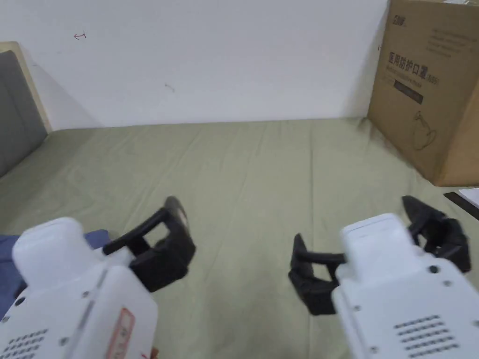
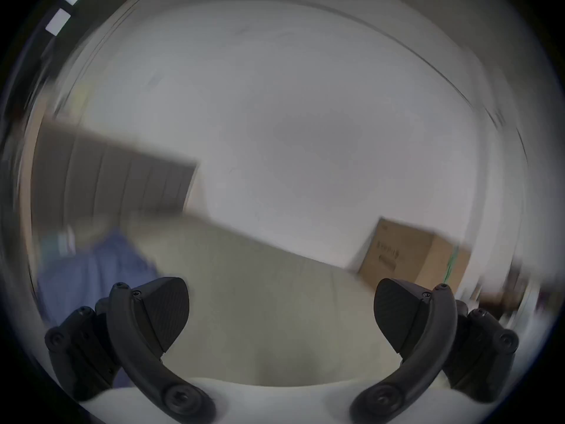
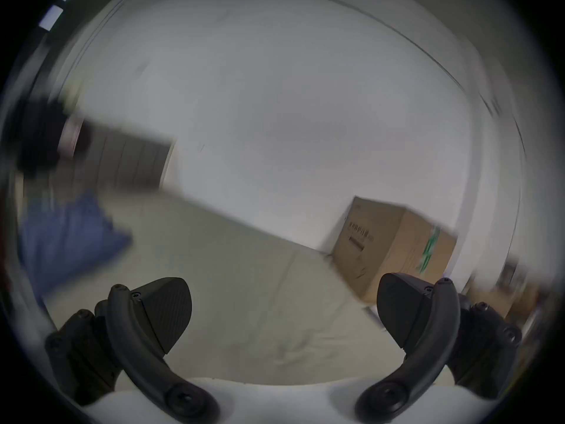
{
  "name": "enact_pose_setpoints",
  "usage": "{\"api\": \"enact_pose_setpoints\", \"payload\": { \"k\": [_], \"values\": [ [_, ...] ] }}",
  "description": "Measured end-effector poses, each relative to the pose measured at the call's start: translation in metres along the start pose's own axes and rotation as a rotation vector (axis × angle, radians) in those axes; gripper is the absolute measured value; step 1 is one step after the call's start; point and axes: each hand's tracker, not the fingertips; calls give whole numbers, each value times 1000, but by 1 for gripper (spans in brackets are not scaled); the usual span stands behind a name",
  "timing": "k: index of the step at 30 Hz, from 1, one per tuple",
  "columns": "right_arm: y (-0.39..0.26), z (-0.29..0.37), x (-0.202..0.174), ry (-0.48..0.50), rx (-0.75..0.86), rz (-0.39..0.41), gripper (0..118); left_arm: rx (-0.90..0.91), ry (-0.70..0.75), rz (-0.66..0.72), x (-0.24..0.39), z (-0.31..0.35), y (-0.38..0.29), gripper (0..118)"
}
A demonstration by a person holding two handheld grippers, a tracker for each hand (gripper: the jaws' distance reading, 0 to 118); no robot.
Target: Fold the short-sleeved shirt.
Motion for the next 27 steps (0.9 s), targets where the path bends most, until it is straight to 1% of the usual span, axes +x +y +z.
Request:
{"api": "enact_pose_setpoints", "payload": {
  "k": [1,2,3,4,5,6,7,8,9,11,14,17,19,22,23,25,26,27],
  "values": [
    [-1,-1,10,-16,15,-117,118,1,-35,-138,9,0,2,118],
    [-5,-1,17,-39,7,-205,118,-12,-58,-276,16,2,-1,118],
    [-12,-2,23,-43,2,-243,118,-11,-64,-361,23,2,-6,118],
    [-18,-2,26,-50,-2,-249,118,-16,-67,-413,28,3,-12,118],
    [-24,-4,26,-60,-21,-229,118,-33,-55,-413,29,3,-19,118],
    [-29,-4,27,-73,-53,-211,118,-53,-59,-383,26,3,-24,118],
    [-32,-5,27,-83,-63,-203,118,-87,-83,-320,22,3,-26,118],
    [-34,-5,28,-80,-64,-204,118,-111,-99,-225,17,2,-24,118],
    [-34,-4,27,-70,-71,-207,118,-117,-102,-164,12,1,-22,118],
    [-31,-4,29,-50,-71,-218,118,-93,-96,-109,2,0,-15,118],
    [-24,-3,26,-44,-43,-222,118,-48,-49,-144,-1,1,-9,118],
    [-18,0,22,-39,-27,-192,118,-49,-35,-195,-2,2,-9,118],
    [-15,3,19,-45,-24,-170,118,-90,-26,-231,1,2,-10,118],
    [-11,7,16,-55,-19,-140,112,-81,-51,-235,3,8,-13,113],
    [-10,7,14,-63,-11,-125,102,-69,-48,-240,5,9,-13,102],
    [-8,6,10,-107,-7,-98,51,-48,-28,-251,8,9,-11,44],
    [-8,6,9,-110,-7,-95,32,-50,-27,-260,8,8,-9,21],
    [-7,6,8,-111,-13,-94,24,-57,-35,-268,7,8,-7,10]
  ]
}}
